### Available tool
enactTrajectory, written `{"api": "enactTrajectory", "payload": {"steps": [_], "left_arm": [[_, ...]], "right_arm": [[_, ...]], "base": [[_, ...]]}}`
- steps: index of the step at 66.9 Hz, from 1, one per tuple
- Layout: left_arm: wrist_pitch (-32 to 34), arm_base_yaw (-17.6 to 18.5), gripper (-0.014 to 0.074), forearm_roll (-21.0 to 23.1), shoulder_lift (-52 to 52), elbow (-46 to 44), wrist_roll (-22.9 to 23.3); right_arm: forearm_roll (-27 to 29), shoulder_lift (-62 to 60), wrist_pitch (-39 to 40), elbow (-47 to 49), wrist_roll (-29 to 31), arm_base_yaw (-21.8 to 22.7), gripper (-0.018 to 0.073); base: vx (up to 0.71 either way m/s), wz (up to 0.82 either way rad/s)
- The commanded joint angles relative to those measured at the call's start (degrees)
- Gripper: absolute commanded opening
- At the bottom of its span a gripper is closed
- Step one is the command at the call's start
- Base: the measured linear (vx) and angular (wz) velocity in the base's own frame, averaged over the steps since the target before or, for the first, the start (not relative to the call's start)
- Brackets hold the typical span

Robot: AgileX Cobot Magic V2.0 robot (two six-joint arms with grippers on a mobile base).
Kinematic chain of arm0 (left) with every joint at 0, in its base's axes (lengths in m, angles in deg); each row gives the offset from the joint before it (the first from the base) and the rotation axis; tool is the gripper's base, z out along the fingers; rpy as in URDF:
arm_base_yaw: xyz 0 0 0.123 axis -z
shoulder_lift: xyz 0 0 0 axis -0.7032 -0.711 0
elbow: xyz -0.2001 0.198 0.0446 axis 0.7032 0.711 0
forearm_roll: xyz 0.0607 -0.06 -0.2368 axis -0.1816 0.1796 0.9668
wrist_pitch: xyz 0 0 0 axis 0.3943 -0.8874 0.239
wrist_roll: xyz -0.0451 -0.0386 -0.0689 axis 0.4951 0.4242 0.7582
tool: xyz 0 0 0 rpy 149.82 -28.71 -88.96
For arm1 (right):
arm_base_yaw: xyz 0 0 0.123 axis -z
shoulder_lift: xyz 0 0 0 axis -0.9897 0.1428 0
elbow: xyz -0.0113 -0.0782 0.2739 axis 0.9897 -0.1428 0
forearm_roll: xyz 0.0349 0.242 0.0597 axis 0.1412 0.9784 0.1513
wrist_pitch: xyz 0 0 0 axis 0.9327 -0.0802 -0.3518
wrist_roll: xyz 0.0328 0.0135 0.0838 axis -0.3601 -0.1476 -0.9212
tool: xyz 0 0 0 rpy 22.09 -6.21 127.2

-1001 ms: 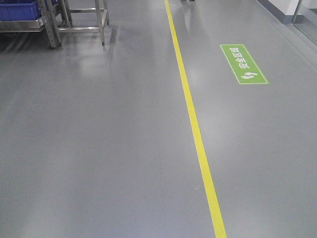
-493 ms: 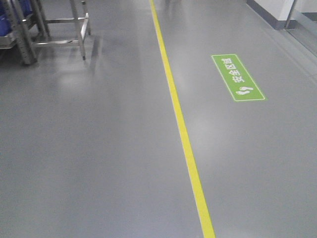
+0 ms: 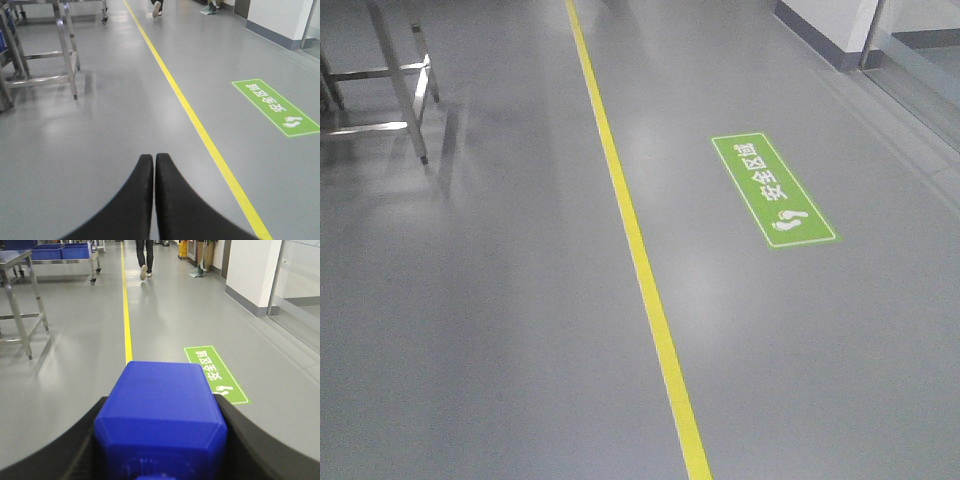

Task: Pour parts from conveyor to right shelf
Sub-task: 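Drive along the yellow floor line toward the bin shelves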

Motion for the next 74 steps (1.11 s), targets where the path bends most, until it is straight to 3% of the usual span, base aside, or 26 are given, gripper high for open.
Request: {"api": "enactTrajectory", "payload": {"steps": [1,74], "left_arm": [[4.26,0.42,-0.0006,0.38,-1.11,1.35,0.3],[4.26,0.42,-0.0006,0.38,-1.11,1.35,0.3]], "right_arm": [[0.18,0.49,4.69,1.63,0.53,0.13,-0.0006],[0.18,0.49,4.68,1.63,0.53,0.13,-0.0006]], "base": [[0.75,-0.09],[0.79,0.1]]}}
